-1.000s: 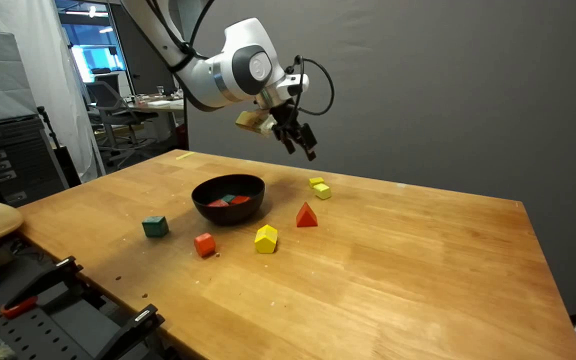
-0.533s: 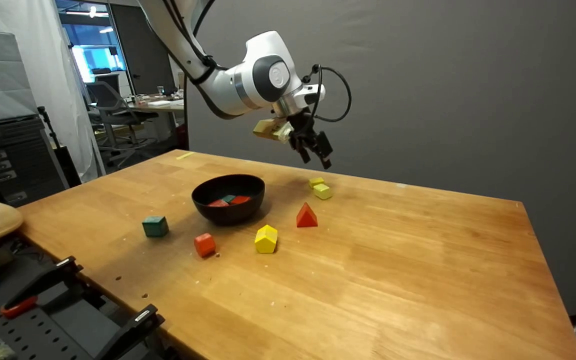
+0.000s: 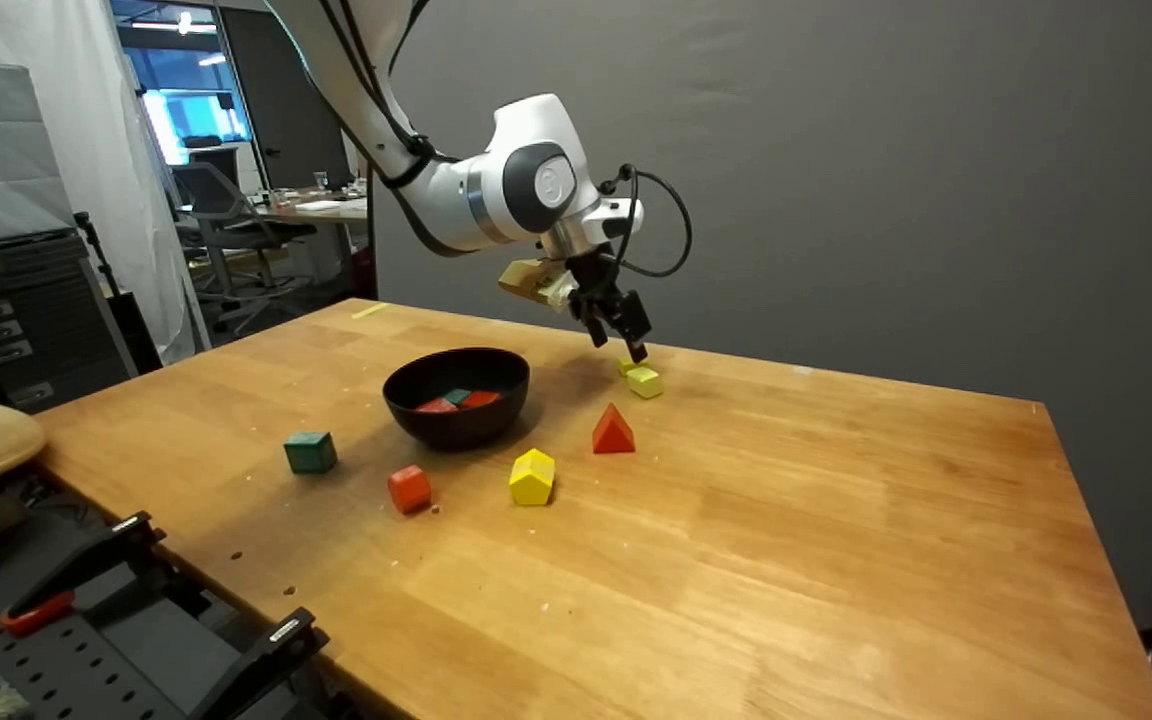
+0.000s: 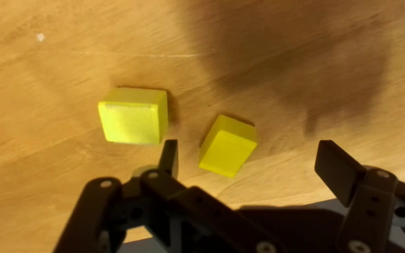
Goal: Put all the blocks in the bowl
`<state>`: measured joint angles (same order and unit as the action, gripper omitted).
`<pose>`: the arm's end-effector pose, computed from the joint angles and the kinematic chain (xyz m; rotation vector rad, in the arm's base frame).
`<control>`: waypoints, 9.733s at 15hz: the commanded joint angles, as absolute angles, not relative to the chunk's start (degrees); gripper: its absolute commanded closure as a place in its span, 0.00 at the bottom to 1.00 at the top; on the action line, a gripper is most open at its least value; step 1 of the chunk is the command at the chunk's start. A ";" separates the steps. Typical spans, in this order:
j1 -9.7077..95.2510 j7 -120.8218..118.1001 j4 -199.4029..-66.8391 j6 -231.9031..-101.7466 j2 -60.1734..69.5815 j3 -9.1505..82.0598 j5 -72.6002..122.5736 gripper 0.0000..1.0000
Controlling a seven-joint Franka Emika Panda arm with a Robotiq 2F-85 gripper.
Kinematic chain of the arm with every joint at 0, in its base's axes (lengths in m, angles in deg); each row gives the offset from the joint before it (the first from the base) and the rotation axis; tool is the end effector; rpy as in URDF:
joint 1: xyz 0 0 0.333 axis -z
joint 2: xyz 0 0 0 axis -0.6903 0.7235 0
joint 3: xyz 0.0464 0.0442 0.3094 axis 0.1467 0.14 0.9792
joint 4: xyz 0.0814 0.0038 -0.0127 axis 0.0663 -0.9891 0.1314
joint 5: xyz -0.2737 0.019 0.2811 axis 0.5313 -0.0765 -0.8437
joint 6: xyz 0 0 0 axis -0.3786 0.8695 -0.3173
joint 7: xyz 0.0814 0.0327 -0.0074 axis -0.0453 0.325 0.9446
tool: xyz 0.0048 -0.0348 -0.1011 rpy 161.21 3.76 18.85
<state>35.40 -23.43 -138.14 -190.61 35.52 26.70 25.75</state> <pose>0.6898 -0.0435 0.1501 2.9051 -0.5984 0.4282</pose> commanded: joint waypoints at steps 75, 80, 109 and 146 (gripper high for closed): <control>50.53 -8.64 -159.77 -203.98 19.27 38.49 18.52 0.00; 51.34 -6.62 -150.98 -202.02 26.50 38.12 17.75 0.00; 43.60 -14.38 -185.71 -187.90 -7.99 45.87 6.31 0.36; 44.13 -40.74 -163.06 -198.13 22.36 28.25 17.83 0.64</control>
